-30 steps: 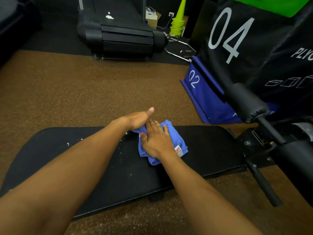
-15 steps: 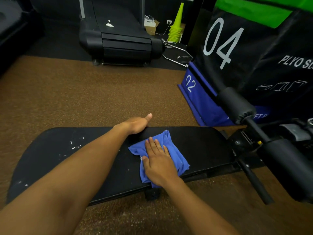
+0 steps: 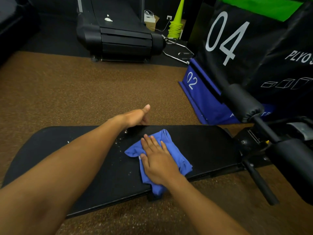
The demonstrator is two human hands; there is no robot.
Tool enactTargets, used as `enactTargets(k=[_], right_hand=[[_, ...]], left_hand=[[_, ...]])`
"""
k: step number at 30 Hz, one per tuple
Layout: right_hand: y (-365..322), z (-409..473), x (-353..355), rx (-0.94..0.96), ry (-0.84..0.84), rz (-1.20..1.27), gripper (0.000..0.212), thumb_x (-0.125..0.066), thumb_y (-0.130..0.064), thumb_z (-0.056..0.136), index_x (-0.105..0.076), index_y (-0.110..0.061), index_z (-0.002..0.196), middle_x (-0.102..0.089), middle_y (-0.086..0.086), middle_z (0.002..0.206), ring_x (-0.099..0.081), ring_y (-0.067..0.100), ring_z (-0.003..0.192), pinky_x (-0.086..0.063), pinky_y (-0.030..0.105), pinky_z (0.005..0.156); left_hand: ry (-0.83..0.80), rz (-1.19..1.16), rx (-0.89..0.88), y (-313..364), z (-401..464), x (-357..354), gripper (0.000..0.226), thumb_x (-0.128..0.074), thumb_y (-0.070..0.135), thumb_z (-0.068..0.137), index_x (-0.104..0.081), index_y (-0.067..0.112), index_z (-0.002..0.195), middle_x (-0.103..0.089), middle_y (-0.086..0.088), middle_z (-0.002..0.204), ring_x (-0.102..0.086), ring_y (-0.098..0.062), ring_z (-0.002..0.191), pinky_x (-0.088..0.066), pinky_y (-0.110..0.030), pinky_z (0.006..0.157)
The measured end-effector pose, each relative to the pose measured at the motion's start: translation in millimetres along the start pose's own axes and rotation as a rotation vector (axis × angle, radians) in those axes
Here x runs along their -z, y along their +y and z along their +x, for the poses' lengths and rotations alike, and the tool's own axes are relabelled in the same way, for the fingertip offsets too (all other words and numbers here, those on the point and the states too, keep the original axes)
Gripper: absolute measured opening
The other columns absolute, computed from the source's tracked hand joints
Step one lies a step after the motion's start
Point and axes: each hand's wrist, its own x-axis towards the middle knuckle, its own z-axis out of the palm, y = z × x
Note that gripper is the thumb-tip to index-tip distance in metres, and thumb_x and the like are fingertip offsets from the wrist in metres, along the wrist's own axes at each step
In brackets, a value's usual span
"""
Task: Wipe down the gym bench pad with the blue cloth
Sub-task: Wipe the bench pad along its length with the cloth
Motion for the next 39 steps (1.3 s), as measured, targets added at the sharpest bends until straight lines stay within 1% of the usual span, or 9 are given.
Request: enactTargets(k=[3, 7, 9, 11, 14, 20, 25, 31, 39], right_hand=[[1, 41, 3, -0.039, 0.015, 0.009, 0.057, -0.023, -0.038, 0.106, -0.011, -0.018, 0.158, -0.004, -0.005, 0.166, 0.003, 0.011, 0.152, -0.001, 0.043, 0.123], [-1, 86, 9, -0.086, 0.03, 0.029, 0.054, -0.024, -0.038, 0.104, -0.027, -0.017, 0.154, -0.025, -0.002, 0.162, -0.014, 0.016, 0.15, -0.002, 0.042, 0.121], [-4, 97, 14, -0.104, 0.028, 0.015, 0.046, -0.026, -0.039, 0.104, -0.046, -0.017, 0.139, -0.047, 0.003, 0.144, -0.034, 0.022, 0.139, -0.012, 0.044, 0.118], [-4, 100, 19, -0.113, 0.021, 0.006, 0.042, -0.027, -0.04, 0.103, -0.053, -0.017, 0.126, -0.055, 0.005, 0.132, -0.043, 0.025, 0.129, -0.019, 0.044, 0.115], [2, 99, 21, -0.107, 0.015, -0.001, 0.042, -0.028, -0.042, 0.102, -0.056, -0.017, 0.121, -0.059, 0.006, 0.127, -0.047, 0.026, 0.124, -0.023, 0.044, 0.113], [62, 92, 43, -0.258, 0.025, -0.119, 0.054, -0.027, -0.045, 0.101, -0.063, -0.01, 0.12, -0.065, 0.016, 0.124, -0.056, 0.033, 0.118, -0.036, 0.043, 0.104], [134, 61, 61, -0.493, 0.037, -0.149, 0.049, -0.027, -0.042, 0.103, -0.058, -0.013, 0.127, -0.059, 0.012, 0.13, -0.048, 0.03, 0.127, -0.027, 0.045, 0.11], [105, 80, 43, -0.475, 0.046, -0.127, 0.048, -0.023, -0.04, 0.103, -0.057, -0.015, 0.126, -0.057, 0.006, 0.13, -0.045, 0.026, 0.127, -0.025, 0.046, 0.11], [30, 115, 33, -0.379, 0.036, -0.073, 0.049, -0.027, -0.035, 0.102, -0.067, -0.01, 0.117, -0.066, 0.017, 0.124, -0.058, 0.034, 0.118, -0.04, 0.04, 0.098]], left_hand=[[0.037, -0.029, -0.01, -7, 4, 9, 0.084, -0.019, 0.077, 0.092, -0.072, 0.013, 0.098, -0.073, -0.01, 0.117, -0.065, -0.021, 0.114, -0.037, -0.043, 0.115], [0.083, -0.001, 0.028, -20, -3, 27, 0.106, -0.019, 0.095, 0.065, -0.073, 0.019, 0.114, -0.069, 0.001, 0.126, -0.059, -0.016, 0.122, -0.032, -0.045, 0.117], [0.114, 0.001, -0.018, -23, -7, 32, 0.091, -0.017, 0.088, 0.081, -0.072, 0.021, 0.113, -0.068, 0.003, 0.127, -0.057, -0.014, 0.122, -0.032, -0.043, 0.117], [0.118, -0.009, -0.056, -25, -12, 35, 0.085, -0.016, 0.076, 0.094, -0.069, 0.016, 0.123, -0.067, 0.001, 0.13, -0.057, -0.013, 0.122, -0.031, -0.039, 0.117], [0.108, 0.031, -0.048, -29, -15, 35, 0.09, -0.014, 0.078, 0.092, -0.068, 0.016, 0.127, -0.065, 0.001, 0.133, -0.055, -0.016, 0.127, -0.029, -0.042, 0.118], [0.117, 0.05, -0.032, -27, -26, 25, 0.078, -0.013, 0.074, 0.096, -0.074, 0.026, 0.091, -0.074, 0.002, 0.112, -0.064, -0.017, 0.113, -0.036, -0.04, 0.112], [0.11, 0.06, 0.012, -31, -31, 22, 0.086, -0.012, 0.082, 0.089, -0.072, 0.024, 0.113, -0.07, 0.004, 0.123, -0.059, -0.016, 0.121, -0.032, -0.042, 0.114], [0.1, -0.011, 0.014, -29, -32, 28, 0.079, -0.016, 0.083, 0.088, -0.068, 0.028, 0.108, -0.072, 0.01, 0.104, -0.061, -0.016, 0.114, -0.034, -0.043, 0.113], [0.132, -0.195, -0.075, -44, -38, 41, 0.093, -0.022, 0.097, 0.064, -0.071, 0.027, 0.098, -0.073, 0.0, 0.108, -0.067, -0.016, 0.109, -0.04, -0.045, 0.113]])
